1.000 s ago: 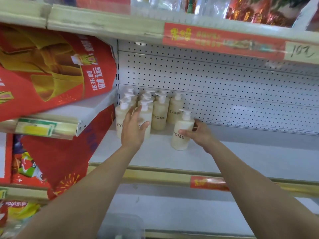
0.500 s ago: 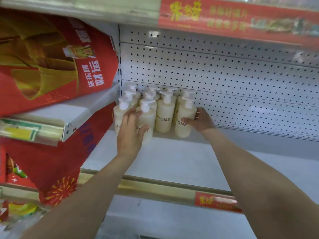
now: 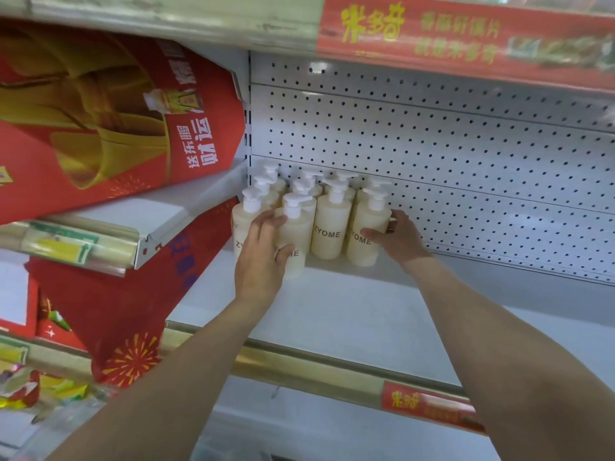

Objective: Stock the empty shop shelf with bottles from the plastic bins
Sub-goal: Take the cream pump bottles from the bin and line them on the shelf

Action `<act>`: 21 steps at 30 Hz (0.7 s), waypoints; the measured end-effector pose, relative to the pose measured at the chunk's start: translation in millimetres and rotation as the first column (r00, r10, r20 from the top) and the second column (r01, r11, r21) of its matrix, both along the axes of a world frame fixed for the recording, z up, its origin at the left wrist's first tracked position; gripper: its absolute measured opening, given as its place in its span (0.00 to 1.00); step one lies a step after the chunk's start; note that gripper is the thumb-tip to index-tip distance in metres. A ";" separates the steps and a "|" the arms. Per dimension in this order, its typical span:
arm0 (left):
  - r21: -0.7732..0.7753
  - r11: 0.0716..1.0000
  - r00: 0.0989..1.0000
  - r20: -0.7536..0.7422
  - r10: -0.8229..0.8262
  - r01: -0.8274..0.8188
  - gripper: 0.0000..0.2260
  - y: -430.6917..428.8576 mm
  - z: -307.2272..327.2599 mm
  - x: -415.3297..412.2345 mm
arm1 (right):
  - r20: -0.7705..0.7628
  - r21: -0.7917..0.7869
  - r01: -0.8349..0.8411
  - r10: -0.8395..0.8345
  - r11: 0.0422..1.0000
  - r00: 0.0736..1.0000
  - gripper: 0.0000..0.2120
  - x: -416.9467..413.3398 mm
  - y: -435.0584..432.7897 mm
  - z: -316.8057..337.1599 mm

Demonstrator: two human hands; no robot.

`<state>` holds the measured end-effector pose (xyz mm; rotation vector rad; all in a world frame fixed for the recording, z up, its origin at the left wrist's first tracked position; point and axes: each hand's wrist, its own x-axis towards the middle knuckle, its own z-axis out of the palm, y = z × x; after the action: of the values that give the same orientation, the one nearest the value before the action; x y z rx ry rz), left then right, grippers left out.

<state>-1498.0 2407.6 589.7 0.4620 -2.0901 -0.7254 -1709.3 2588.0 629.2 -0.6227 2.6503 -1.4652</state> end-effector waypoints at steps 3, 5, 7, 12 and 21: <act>0.003 1.000 1.000 0.025 0.018 -0.018 0.21 1.7 2.5 0.8 | -0.014 0.028 -0.002 0.002 1.000 1.000 0.38 3.8 0.0 0.9; 0.008 0.999 0.998 0.048 0.031 -0.032 0.21 3.1 5.3 2.0 | -0.009 0.046 -0.002 0.002 0.999 1.000 0.37 6.2 0.3 2.5; 0.008 0.999 0.996 0.082 0.041 -0.042 0.22 4.8 8.5 5.0 | 0.006 0.083 -0.001 0.001 0.997 1.000 0.34 10.2 1.0 5.5; -0.020 1.000 0.984 0.178 0.003 0.001 0.26 4.8 20.8 15.4 | 0.050 0.201 0.079 -0.091 0.976 0.995 0.43 25.4 6.8 20.5; -0.128 0.991 0.968 0.243 0.062 -0.031 0.26 1.3 75.0 66.9 | -0.246 0.428 0.083 0.028 0.900 0.969 0.39 110.1 11.2 68.8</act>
<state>-1431.0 2409.0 664.7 0.5533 -2.3329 -0.5284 -1599.2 2599.1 698.0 -0.7615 3.0390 -0.7820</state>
